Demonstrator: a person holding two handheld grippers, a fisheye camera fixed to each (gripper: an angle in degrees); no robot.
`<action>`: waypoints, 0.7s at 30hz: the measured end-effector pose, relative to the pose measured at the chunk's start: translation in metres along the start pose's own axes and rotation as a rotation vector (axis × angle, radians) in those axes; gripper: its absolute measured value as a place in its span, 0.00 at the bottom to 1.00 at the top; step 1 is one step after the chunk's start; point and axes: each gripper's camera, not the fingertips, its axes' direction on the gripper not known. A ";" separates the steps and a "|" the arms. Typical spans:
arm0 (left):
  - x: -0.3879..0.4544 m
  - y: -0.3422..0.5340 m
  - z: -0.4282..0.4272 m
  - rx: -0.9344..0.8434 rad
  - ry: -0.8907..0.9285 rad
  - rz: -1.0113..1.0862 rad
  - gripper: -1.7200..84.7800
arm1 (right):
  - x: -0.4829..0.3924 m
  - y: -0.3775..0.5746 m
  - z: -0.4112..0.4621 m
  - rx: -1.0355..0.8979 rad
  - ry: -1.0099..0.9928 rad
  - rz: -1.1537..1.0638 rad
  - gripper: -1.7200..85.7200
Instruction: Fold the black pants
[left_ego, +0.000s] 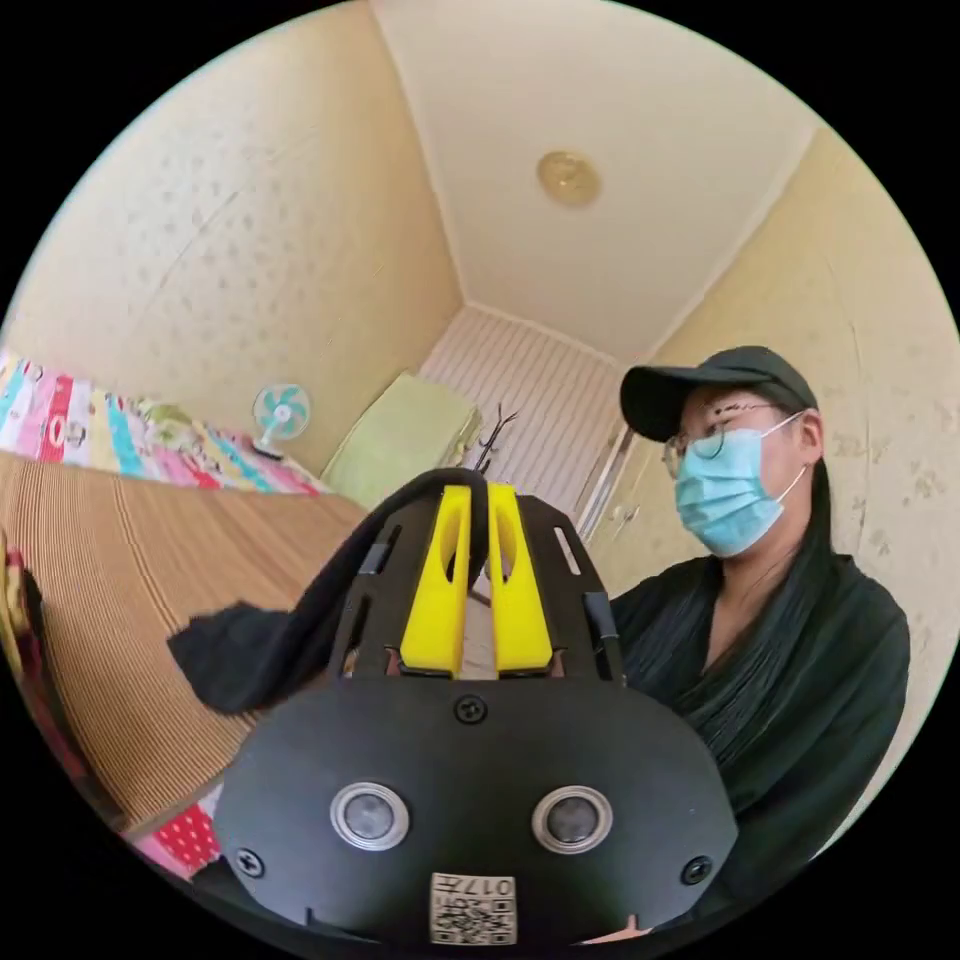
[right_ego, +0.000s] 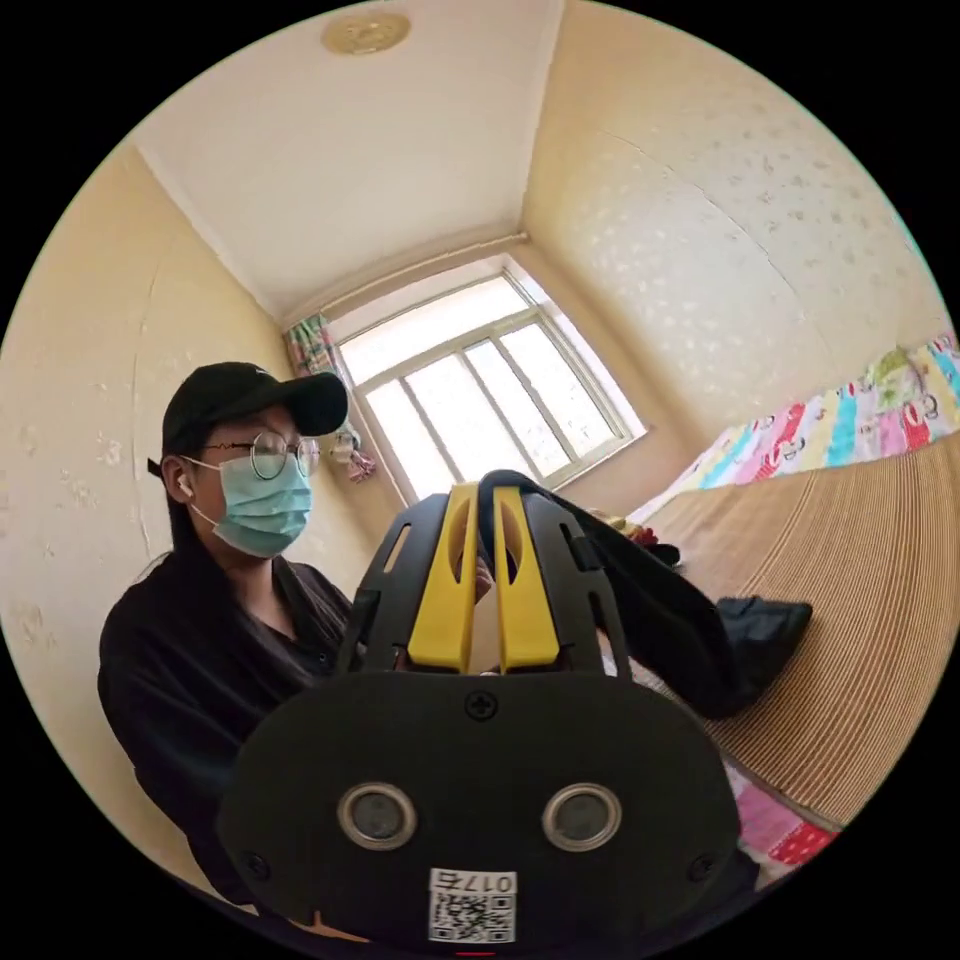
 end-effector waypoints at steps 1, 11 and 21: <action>0.022 -0.023 -0.001 0.053 0.014 0.047 0.06 | -0.027 -0.029 0.002 0.018 0.013 -0.073 0.05; -0.028 -0.130 0.042 0.081 -0.301 -0.144 0.04 | 0.048 -0.156 0.041 -0.084 0.392 0.021 0.04; -0.129 -0.114 0.089 -0.132 -0.501 -0.148 0.06 | 0.209 -0.081 0.052 0.013 0.515 0.162 0.05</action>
